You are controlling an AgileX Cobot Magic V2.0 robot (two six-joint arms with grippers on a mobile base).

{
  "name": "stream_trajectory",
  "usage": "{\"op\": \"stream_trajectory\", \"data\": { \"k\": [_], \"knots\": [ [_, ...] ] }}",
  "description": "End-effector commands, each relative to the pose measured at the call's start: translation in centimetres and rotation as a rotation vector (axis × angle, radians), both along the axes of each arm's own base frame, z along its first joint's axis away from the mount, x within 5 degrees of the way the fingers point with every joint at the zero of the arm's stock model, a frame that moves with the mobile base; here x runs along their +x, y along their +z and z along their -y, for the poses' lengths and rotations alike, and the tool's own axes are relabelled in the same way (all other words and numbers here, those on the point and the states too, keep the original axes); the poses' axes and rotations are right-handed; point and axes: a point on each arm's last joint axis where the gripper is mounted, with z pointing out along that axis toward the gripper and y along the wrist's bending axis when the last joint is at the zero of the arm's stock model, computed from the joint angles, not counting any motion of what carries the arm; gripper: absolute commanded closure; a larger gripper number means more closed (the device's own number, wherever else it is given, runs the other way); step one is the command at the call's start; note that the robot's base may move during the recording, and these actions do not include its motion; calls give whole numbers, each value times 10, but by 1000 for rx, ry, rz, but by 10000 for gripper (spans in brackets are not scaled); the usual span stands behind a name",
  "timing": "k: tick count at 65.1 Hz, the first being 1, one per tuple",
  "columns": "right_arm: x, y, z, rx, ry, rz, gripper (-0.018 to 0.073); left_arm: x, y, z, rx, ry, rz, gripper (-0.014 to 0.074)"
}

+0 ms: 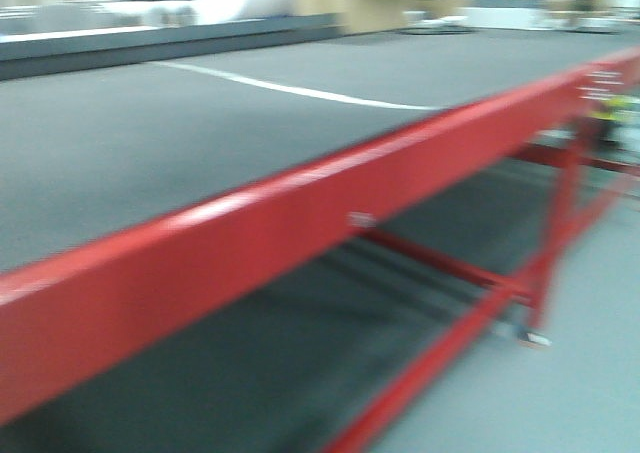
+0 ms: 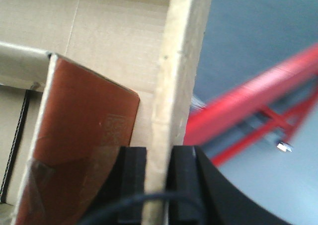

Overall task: Stack two boxes on right shelf middle
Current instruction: 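Drive the base to the steel shelf rack holding the box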

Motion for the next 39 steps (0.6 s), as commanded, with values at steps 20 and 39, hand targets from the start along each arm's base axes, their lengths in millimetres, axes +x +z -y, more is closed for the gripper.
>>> {"op": "stream_trajectory", "data": {
  "k": [20, 39],
  "knots": [
    [-3, 9, 3, 3, -12, 55, 711, -4, 13, -1, -38, -7, 91, 708],
    [-3, 9, 3, 3, -12, 55, 711, -4, 13, -1, -38, -7, 91, 708]
  ]
}}
